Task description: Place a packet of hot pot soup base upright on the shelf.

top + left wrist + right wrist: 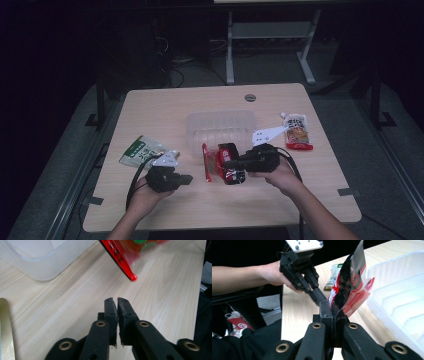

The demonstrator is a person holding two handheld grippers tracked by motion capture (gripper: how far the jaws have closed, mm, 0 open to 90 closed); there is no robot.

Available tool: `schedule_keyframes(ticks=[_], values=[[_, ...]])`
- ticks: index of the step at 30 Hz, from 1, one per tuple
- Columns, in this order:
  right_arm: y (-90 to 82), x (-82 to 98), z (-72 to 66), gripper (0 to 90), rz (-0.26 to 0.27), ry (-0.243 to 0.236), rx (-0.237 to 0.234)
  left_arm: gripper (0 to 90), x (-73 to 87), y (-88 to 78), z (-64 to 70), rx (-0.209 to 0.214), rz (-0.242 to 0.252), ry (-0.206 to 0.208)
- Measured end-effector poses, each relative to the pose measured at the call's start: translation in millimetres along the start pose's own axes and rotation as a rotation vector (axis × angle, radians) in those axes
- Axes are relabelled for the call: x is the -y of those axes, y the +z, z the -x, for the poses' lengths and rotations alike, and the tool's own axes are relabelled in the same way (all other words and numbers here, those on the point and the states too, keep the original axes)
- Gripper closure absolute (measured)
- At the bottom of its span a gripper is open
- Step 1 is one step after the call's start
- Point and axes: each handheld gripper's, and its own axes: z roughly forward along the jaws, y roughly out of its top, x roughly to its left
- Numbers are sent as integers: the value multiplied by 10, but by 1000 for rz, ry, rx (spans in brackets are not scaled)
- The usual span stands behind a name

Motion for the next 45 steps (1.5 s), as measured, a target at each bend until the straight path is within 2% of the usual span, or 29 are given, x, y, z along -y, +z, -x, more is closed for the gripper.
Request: schedule_keyframes(ticks=[2,5,12,15,18,23,25,27,30,31,33,35,38,40,45], values=[[-26,-30,22,900,-2,-3,13,816,4,-2,12,-1,-6,-3],[-63,-72,60,900,-1,-6,41,739,5,4,10,-5,-11,22],[-150,-173,166,900,4,-6,88,522,16,50,27,-8,-54,41],[-204,-226,213,900,9,-4,111,462,19,64,24,-17,-68,64],[-263,-294,282,900,23,-4,129,409,24,75,21,-20,-67,57],[-326,-402,408,900,37,-4,169,362,26,75,12,-23,-72,70],[-350,-444,472,900,35,-3,194,346,29,84,27,-22,-70,51],[-372,-466,522,900,49,5,200,332,24,84,23,-27,-66,67],[-411,-485,587,900,55,13,222,306,21,87,31,-24,-64,71],[-426,-487,604,900,58,14,229,295,24,95,41,-26,-62,60],[-457,-482,625,900,64,20,235,262,23,104,36,-27,-74,81],[-483,-460,647,900,66,23,244,234,28,119,58,-28,-71,67],[-497,-405,679,900,56,33,251,182,27,127,63,-42,-74,87],[-506,-372,704,900,50,42,258,174,25,121,50,-46,-80,111],[-538,-299,771,900,33,60,279,170,44,121,52,-47,-78,105]])
